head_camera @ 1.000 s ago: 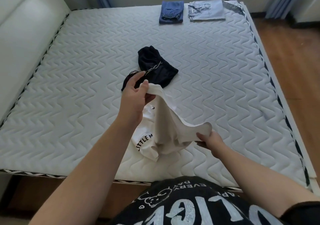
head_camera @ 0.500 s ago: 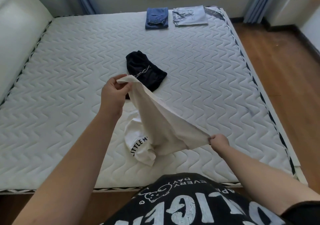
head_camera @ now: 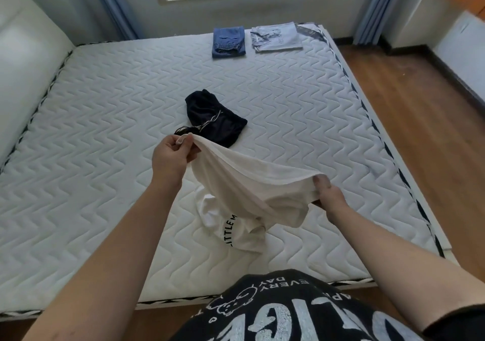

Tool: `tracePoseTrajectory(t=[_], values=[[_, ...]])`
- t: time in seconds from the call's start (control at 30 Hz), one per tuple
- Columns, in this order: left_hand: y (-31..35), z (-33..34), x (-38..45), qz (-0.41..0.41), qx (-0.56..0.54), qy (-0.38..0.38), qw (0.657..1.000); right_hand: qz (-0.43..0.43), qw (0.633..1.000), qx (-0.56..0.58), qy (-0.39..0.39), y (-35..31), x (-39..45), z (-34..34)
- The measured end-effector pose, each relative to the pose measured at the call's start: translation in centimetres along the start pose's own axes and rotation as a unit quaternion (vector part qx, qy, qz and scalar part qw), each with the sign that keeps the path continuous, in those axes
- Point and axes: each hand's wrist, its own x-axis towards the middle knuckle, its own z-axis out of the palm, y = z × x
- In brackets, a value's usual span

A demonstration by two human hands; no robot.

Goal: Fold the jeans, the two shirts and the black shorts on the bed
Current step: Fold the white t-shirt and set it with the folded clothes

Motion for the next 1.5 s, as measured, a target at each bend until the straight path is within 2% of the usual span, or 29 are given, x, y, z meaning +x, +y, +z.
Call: tracePoseTrajectory(t=[0.17, 0.4, 0.5, 0.6, 0.73, 0.8, 0.87, 0.93, 1.0, 1.03, 1.07, 1.17, 1.27, 1.4, 1.5], values=[[3.4, 1.9, 2.2, 0.022, -0.001, -0.018, 1.000, -0.083, 0.986, -0.124, -0.069, -5.2, 2.6, -1.1], [9.8, 4.9, 5.3, 0.069, -0.054, -0.032, 0.996, -0.247, 0.960, -0.131, -0.001, -18.7, 0.2, -2.0], [12.8, 4.9, 6.6, 0.094, -0.072, -0.027, 0.993, -0.321, 0.928, -0.185, 0.040, -23.1, 0.1, -3.7], [14.9, 4.0, 7.3, 0.128, -0.086, -0.020, 0.988, -0.403, 0.867, -0.276, 0.099, -26.3, 0.0, -5.6], [13.7, 2.8, 7.0, 0.112, -0.048, -0.027, 0.992, -0.426, 0.812, -0.372, 0.144, -25.2, 1.8, -6.8], [11.5, 2.1, 6.7, 0.081, -0.024, -0.041, 0.996, -0.410, 0.797, -0.417, 0.150, -22.9, 3.0, -7.0], [8.9, 1.4, 6.0, 0.050, -0.008, -0.048, 0.998, -0.363, 0.803, -0.450, 0.143, -20.5, 3.7, -7.3], [6.2, 0.8, 5.1, 0.019, 0.002, -0.046, 0.999, -0.304, 0.834, -0.443, 0.126, -18.4, 4.3, -7.6], [3.6, 0.2, 4.3, -0.010, 0.010, -0.037, 0.999, -0.243, 0.881, -0.398, 0.082, -16.6, 4.6, -7.8], [2.4, -0.1, 3.9, -0.021, 0.014, -0.034, 0.999, -0.218, 0.892, -0.391, 0.057, -15.7, 4.7, -8.0], [1.4, -0.4, 3.5, -0.030, 0.015, -0.033, 0.999, -0.200, 0.890, -0.408, 0.031, -14.8, 4.8, -8.0], [-0.6, -1.0, 2.6, -0.054, -0.006, -0.022, 0.998, -0.167, 0.853, -0.494, -0.016, -12.2, 4.8, -8.4], [-1.7, -1.4, 2.0, -0.070, -0.025, -0.003, 0.997, -0.139, 0.843, -0.519, -0.036, -9.3, 5.0, -8.4], [-2.6, -2.7, 1.7, -0.088, -0.048, 0.019, 0.995, -0.115, 0.847, -0.518, 0.016, -5.5, 5.4, -8.6], [-3.3, -3.7, 1.3, -0.100, -0.050, 0.028, 0.993, -0.072, 0.829, -0.553, 0.045, -2.3, 6.1, -10.0]])
